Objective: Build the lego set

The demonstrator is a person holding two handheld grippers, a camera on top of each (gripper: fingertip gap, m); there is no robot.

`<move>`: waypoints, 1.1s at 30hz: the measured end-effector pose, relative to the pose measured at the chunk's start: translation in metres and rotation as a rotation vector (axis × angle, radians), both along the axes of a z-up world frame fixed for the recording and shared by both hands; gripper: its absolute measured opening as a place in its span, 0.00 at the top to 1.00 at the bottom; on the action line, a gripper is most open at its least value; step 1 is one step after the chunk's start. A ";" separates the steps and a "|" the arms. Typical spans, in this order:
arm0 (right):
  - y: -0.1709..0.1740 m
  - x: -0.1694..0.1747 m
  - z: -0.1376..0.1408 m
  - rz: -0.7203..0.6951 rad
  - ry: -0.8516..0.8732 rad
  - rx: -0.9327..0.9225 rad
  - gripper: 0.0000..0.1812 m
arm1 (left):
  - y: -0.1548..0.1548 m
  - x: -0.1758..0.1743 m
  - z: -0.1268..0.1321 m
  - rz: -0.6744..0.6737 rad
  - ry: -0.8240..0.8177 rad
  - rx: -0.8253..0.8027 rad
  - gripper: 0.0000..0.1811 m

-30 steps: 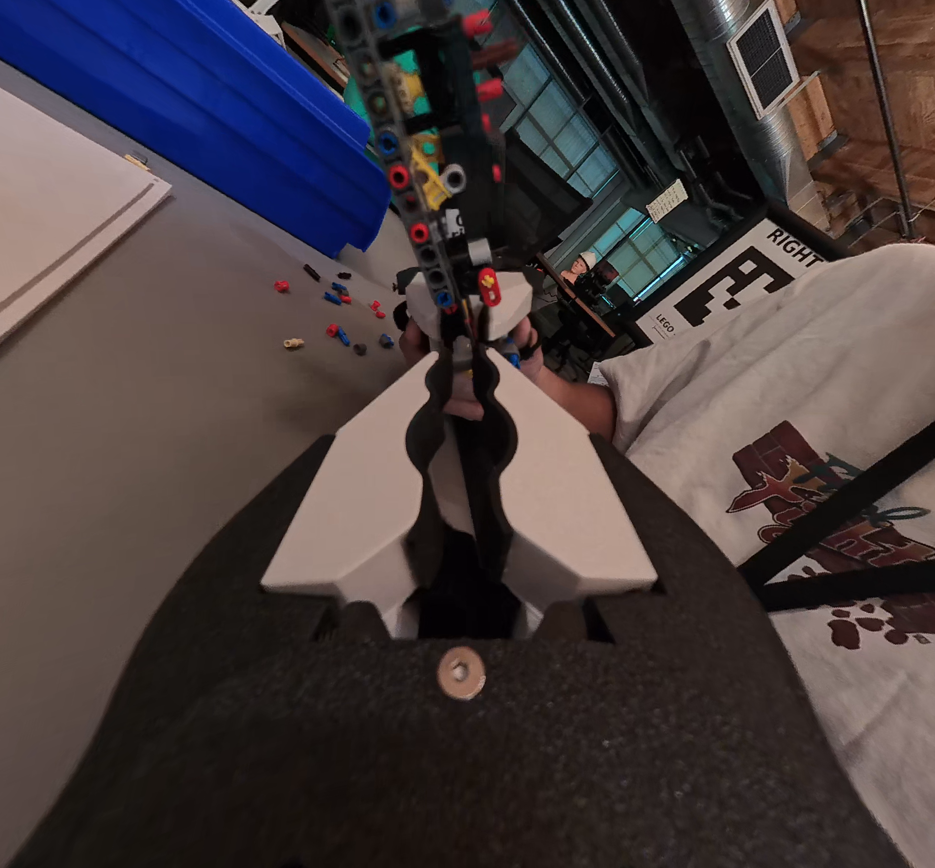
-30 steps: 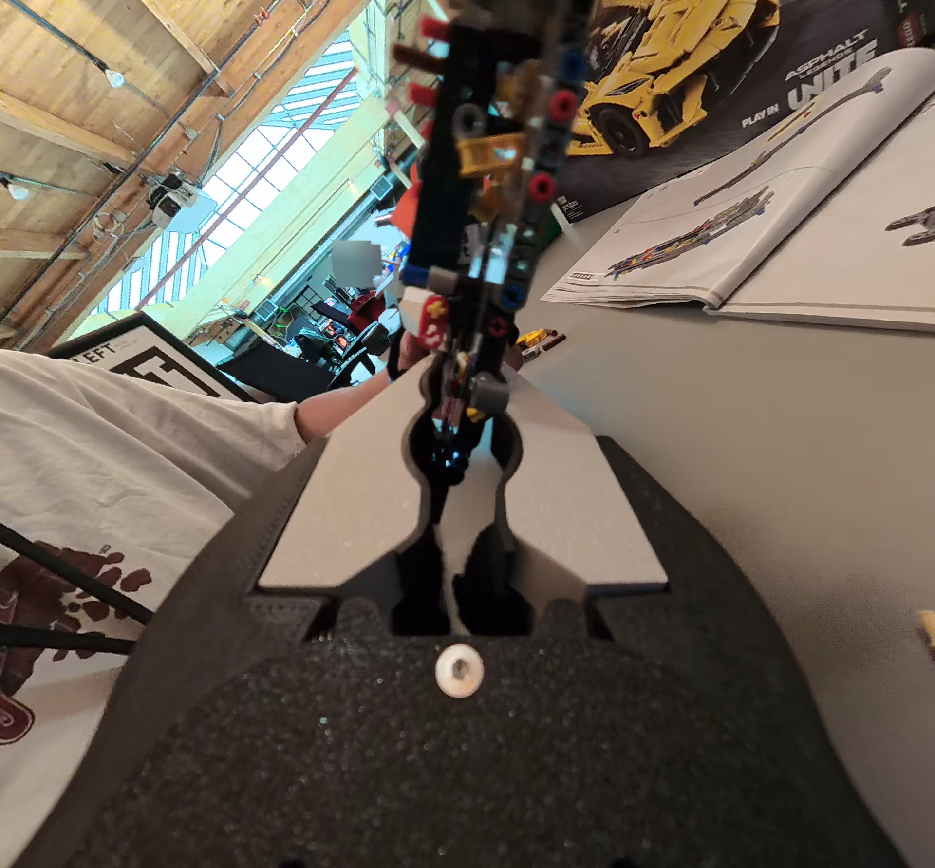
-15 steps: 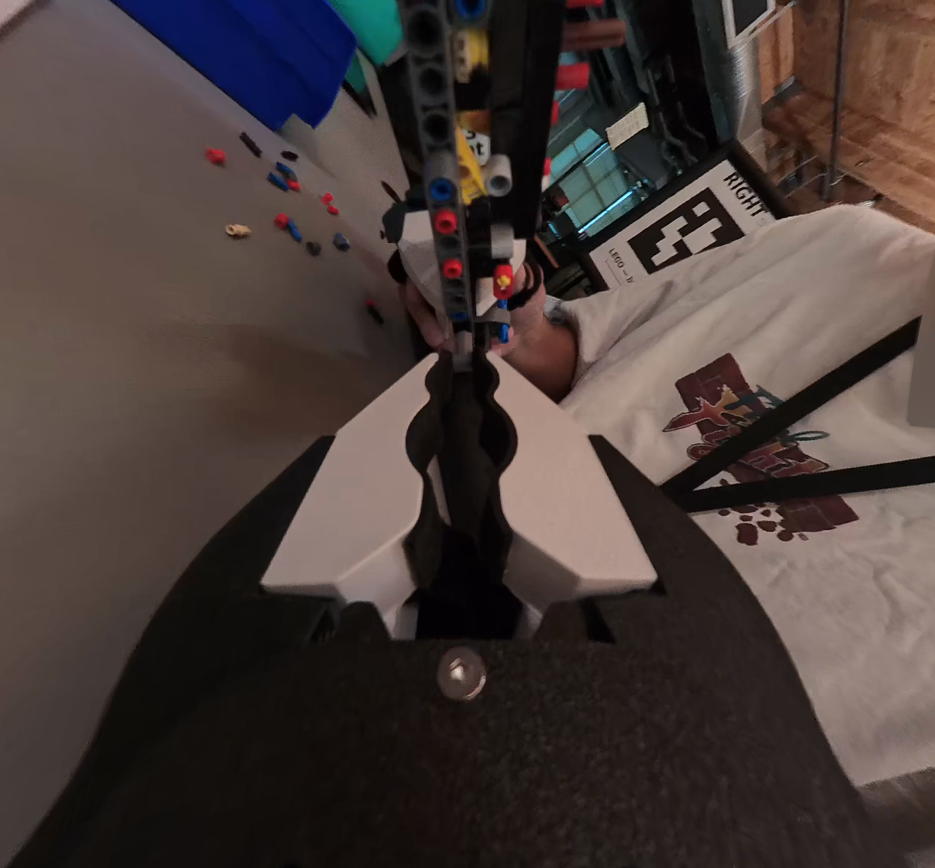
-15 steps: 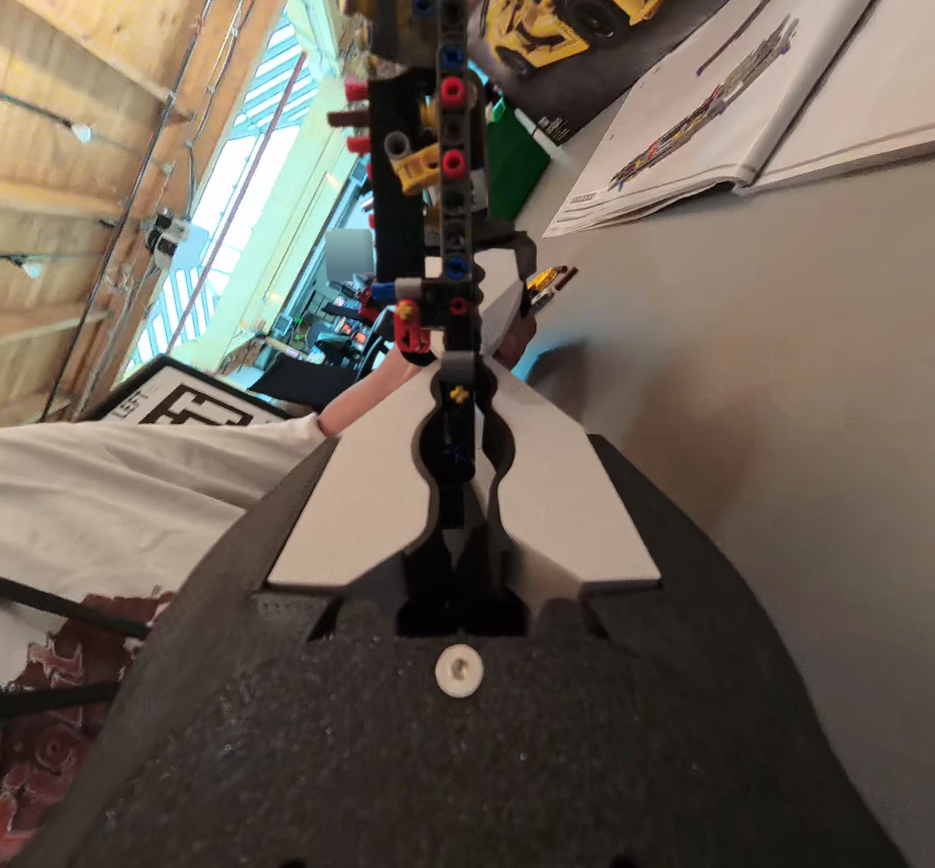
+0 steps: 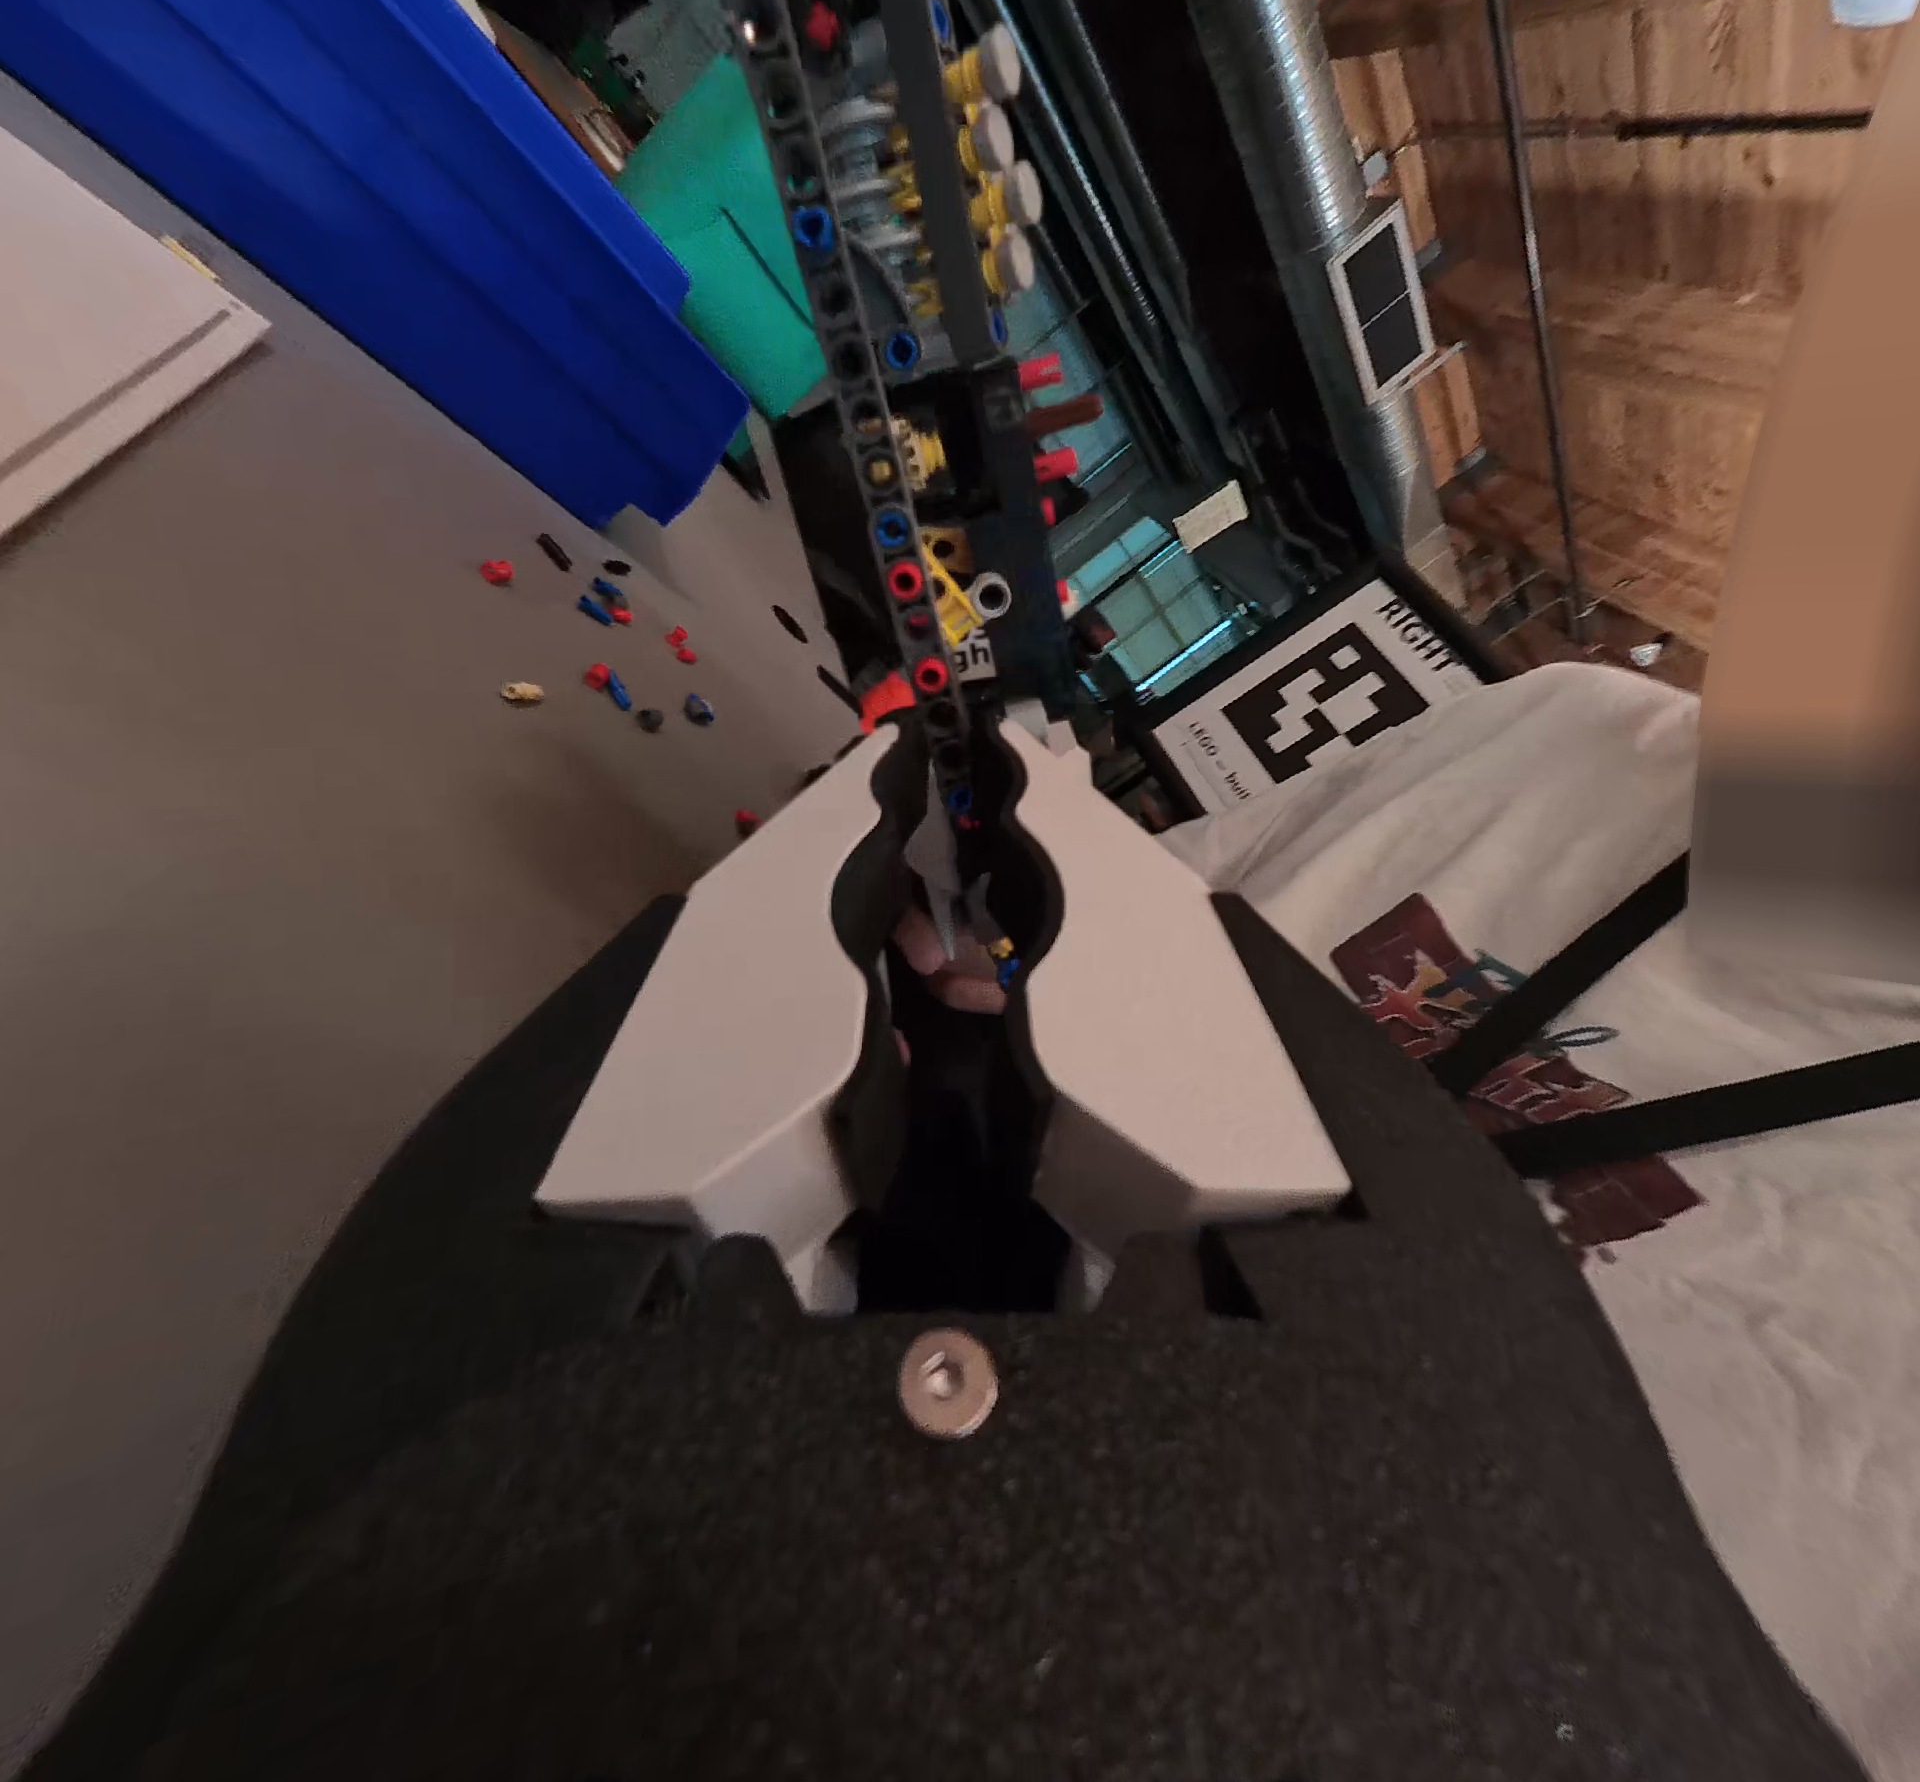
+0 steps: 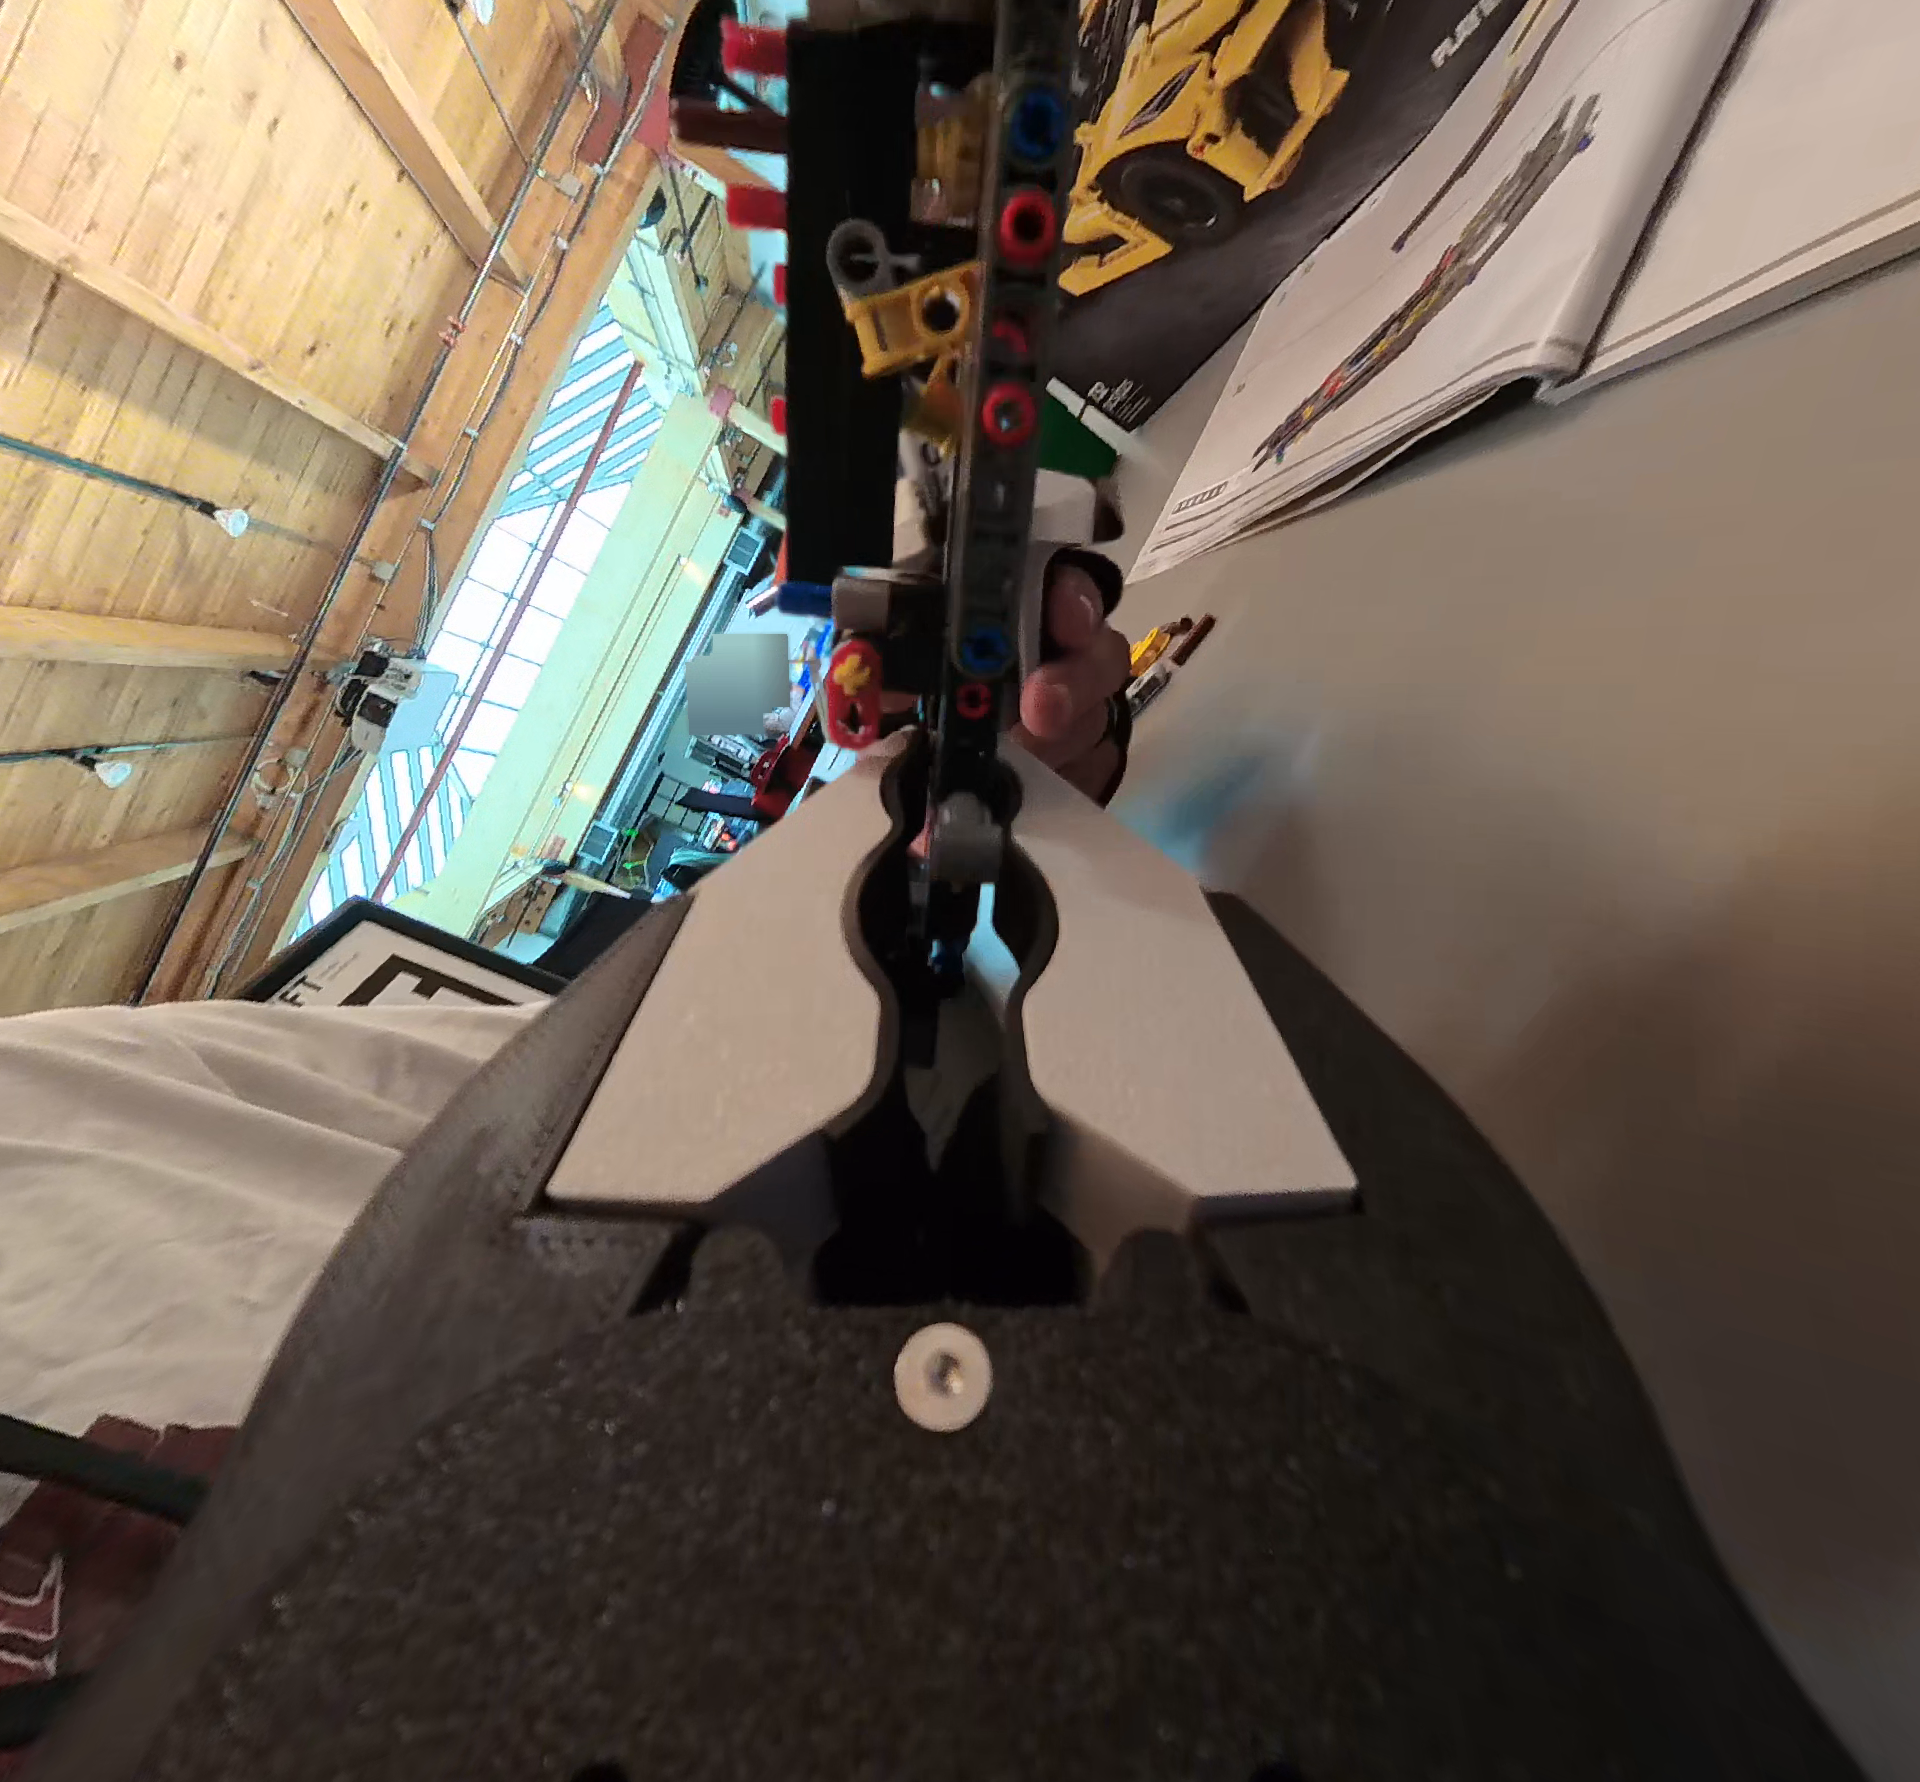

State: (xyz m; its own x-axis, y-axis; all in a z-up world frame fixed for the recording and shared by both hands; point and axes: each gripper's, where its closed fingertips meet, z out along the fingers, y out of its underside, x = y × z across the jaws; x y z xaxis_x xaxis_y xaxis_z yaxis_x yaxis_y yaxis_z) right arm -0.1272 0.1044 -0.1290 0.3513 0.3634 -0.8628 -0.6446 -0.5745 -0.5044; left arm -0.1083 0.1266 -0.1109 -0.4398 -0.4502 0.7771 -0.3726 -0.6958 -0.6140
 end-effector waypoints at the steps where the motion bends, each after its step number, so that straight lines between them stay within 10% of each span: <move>1: -0.002 -0.004 0.000 0.023 -0.002 0.002 0.96 | -0.002 -0.002 0.000 -0.020 0.007 -0.030 0.96; 21: -0.003 -0.016 -0.011 0.003 0.038 -0.101 0.96 | -0.019 -0.005 -0.018 -0.129 0.165 0.084 0.96; 26: -0.026 -0.022 -0.029 0.119 -0.049 -0.185 0.79 | -0.024 -0.008 -0.035 -0.221 0.287 0.054 0.96; 33: -0.054 0.022 -0.034 0.110 -0.272 -0.165 0.80 | -0.020 -0.013 -0.064 -0.304 0.442 0.043 0.96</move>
